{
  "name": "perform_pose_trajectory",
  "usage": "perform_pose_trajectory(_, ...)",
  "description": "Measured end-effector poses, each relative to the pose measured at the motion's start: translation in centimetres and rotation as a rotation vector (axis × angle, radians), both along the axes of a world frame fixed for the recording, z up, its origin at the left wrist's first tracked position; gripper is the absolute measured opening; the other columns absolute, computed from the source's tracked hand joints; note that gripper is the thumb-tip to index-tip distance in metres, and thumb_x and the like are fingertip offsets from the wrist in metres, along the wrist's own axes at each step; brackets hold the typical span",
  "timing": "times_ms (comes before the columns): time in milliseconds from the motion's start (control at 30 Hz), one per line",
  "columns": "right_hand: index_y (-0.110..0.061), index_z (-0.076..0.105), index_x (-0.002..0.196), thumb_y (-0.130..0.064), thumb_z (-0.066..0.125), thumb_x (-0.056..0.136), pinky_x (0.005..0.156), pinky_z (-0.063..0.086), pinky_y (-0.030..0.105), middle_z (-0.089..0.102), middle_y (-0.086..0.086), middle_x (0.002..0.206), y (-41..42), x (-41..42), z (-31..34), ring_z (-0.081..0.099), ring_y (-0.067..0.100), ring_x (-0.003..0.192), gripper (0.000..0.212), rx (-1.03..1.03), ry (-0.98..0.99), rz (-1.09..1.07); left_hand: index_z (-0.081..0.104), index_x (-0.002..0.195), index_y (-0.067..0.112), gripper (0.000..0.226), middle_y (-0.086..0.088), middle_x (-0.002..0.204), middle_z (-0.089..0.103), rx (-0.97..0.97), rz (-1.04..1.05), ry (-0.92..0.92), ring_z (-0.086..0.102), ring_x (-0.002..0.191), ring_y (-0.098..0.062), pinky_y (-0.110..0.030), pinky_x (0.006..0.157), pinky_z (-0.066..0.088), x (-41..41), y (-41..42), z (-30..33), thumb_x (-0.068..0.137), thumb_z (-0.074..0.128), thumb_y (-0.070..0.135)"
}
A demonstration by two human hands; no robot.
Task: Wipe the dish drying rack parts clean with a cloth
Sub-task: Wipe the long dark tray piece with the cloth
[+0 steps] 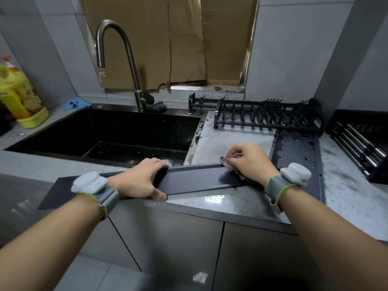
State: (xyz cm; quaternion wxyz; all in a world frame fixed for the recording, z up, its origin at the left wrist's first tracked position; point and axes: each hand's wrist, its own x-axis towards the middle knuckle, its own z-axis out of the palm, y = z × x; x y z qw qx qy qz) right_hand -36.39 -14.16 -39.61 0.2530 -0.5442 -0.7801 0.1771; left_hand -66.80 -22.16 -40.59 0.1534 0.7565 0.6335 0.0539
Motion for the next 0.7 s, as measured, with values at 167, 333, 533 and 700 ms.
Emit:
perform_pose_trajectory(167, -0.029, 0.074, 0.082, -0.025, 0.072, 0.083, 0.077, 0.039, 0.027, 0.063, -0.011, 0.092, -1.5, 0.6, -0.4, 0.056, 0.013, 0.091, 0.005, 0.000, 0.033, 0.049, 0.041, 0.146, 0.027, 0.100, 0.014, 0.141, 0.040, -0.073, 0.058, -0.011, 0.035, 0.129, -0.007, -0.033, 0.113, 0.033, -3.3, -0.7, 0.7, 0.059, 0.085, 0.051)
perform_pose_trajectory(333, -0.033, 0.072, 0.082, -0.029, 0.072, 0.084, 0.084, 0.045, 0.031, 0.066, -0.005, 0.097, -2.3, -1.1, -0.6, 0.058, 0.016, 0.095, 0.004, -0.002, 0.044, 0.111, 0.036, 0.150, 0.026, 0.108, 0.011, 0.146, 0.035, -0.106, 0.047, -0.011, 0.032, 0.133, -0.009, -0.028, 0.112, 0.030, -2.5, -0.2, 0.9, 0.058, 0.084, 0.055)
perform_pose_trajectory(533, -0.028, 0.072, 0.091, -0.031, 0.069, 0.089, 0.086, 0.041, 0.031, 0.056, -0.004, 0.102, -3.9, -3.8, -1.8, 0.053, 0.016, 0.097, 0.004, 0.002, 0.012, 0.215, 0.039, 0.150, 0.018, 0.099, 0.007, 0.150, 0.034, 0.097, -0.034, -0.116, 0.027, 0.140, -0.010, -0.022, 0.115, 0.023, 3.7, 0.7, 0.2, 0.070, 0.084, 0.055)
perform_pose_trajectory(700, -0.025, 0.074, 0.094, -0.026, 0.067, 0.091, 0.094, 0.042, 0.041, 0.052, -0.003, 0.101, -4.6, -4.4, -3.9, 0.045, 0.020, 0.105, 0.008, 0.068, -0.036, 0.329, 0.040, 0.150, 0.012, 0.096, 0.001, 0.149, 0.038, 0.123, -0.041, -0.120, 0.028, 0.139, -0.015, -0.027, 0.117, 0.024, 6.2, 2.0, -1.3, 0.073, 0.084, 0.049)
